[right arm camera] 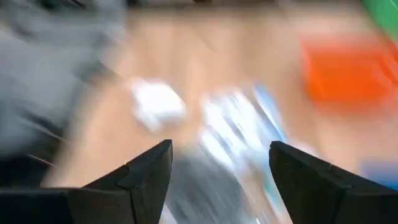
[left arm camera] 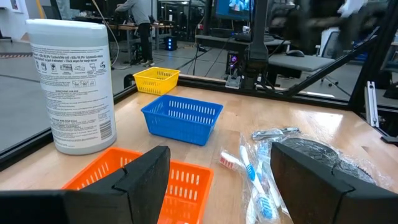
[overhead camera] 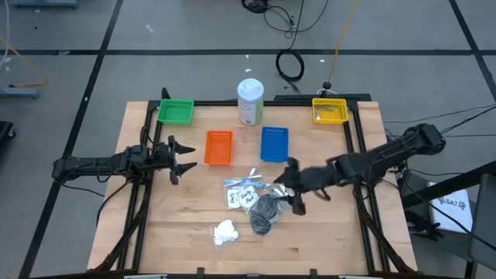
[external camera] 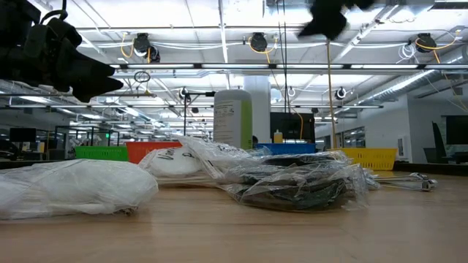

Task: Pick & Place Travel size toiletries
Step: Put the nail cutter into the yellow bin

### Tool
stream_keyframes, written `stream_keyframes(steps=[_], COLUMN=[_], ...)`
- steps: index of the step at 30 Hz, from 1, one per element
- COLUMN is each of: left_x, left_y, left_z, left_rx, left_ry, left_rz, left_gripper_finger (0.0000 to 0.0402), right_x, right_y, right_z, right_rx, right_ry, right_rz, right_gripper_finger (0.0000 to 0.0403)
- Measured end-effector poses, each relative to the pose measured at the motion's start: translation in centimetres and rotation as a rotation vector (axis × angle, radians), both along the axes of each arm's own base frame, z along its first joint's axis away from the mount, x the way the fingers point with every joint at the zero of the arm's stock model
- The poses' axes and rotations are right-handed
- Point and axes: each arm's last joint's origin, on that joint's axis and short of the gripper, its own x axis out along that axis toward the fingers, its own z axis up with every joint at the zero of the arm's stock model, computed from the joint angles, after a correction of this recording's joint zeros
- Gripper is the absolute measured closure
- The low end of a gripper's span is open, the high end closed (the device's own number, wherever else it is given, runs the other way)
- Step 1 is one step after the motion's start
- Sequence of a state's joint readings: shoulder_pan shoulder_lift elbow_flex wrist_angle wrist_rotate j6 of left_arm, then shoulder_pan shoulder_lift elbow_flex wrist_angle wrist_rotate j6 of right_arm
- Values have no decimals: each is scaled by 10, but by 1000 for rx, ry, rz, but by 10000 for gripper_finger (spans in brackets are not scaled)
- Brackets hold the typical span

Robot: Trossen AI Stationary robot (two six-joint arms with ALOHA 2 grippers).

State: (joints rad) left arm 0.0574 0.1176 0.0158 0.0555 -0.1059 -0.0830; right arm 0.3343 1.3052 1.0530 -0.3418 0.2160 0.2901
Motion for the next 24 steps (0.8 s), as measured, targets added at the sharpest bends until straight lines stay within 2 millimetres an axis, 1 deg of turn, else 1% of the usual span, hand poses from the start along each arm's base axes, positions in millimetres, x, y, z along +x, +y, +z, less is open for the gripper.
stream_keyframes(steps=[1,4,7,12,15,19,24], left_x=[0,0,0,0,0,0,0], left_y=[0,0,0,0,0,0,0], left_z=[0,0,0,0,0,0,0], left_rx=[0,0,0,0,0,0,0], left_ry=[0,-1,-1,0,0,0,0], left_rz=[0,0,0,0,0,0,0], left_gripper_finger=[128,128,128,128,128,128,128], right_x=[-3,-9,-12,-10,-7,-4,1], right_y=[2,8,16,24,27,28,27], right_z=[-4,-18,-43,-84,-103,-117,-129], right_rx=[-7,61,76,96,111,97,126], right_ry=[73,218,364,525,605,652,699], right_rz=[-70,-225,-312,-347,-355,-363,-379], right_gripper_finger=[148,153,155,156,156,156,156])
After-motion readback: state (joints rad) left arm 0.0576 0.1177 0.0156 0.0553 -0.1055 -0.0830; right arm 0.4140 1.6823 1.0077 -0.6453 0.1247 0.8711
